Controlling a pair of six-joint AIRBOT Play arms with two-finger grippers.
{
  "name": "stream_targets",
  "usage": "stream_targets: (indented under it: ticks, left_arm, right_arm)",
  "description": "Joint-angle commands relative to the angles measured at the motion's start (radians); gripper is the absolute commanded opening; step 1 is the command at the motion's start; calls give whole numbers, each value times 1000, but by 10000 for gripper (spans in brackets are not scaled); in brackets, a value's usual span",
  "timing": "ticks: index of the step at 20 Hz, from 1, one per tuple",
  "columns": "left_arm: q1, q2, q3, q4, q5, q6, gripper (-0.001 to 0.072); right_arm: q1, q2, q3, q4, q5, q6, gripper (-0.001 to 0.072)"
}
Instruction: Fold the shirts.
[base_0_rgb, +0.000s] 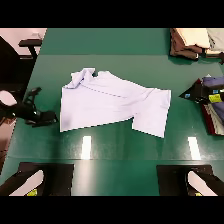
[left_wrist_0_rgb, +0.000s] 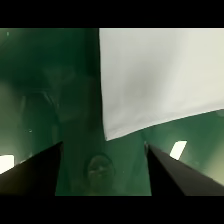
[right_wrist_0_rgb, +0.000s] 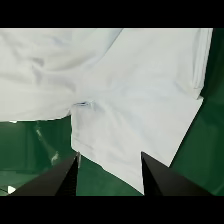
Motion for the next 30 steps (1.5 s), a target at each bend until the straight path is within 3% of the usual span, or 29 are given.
stream_targets:
  ticks: [1,6,14,15,16,17,20,21,26,30]
  left_arm:
    - [6,17,-136,-83,102,11,602]
    - [4,16,-187,-219,192,64,601]
    - [4,17,-186,-307,192,63,599]
    - [4,17,-186,-307,195,63,542]
    - [4,17,-185,-307,196,65,275]
    - [4,17,-185,-309,200,72,120]
    - [4,17,-183,-306,201,74,116]
    - [4,17,-177,-304,197,81,29]
    - [4,48,-40,-300,134,89,27]
    - [4,57,72,-303,86,89,27]
  right_arm:
    - [-1,36,-29,2,-6,0,430]
    - [-1,39,-29,43,-7,0,430]
    - [-1,38,-29,44,-11,-1,431]
    - [-1,34,-29,42,-11,-1,431]
    - [-2,26,-29,42,-10,-1,431]
    - [-2,12,-29,42,-8,-1,431]
    - [-2,-33,-29,42,-6,-1,431]
    - [-2,-50,-29,39,-7,-11,430]
    - [-2,-155,-29,-148,-8,-19,435]
    - [-2,-318,-29,-138,-108,-20,457]
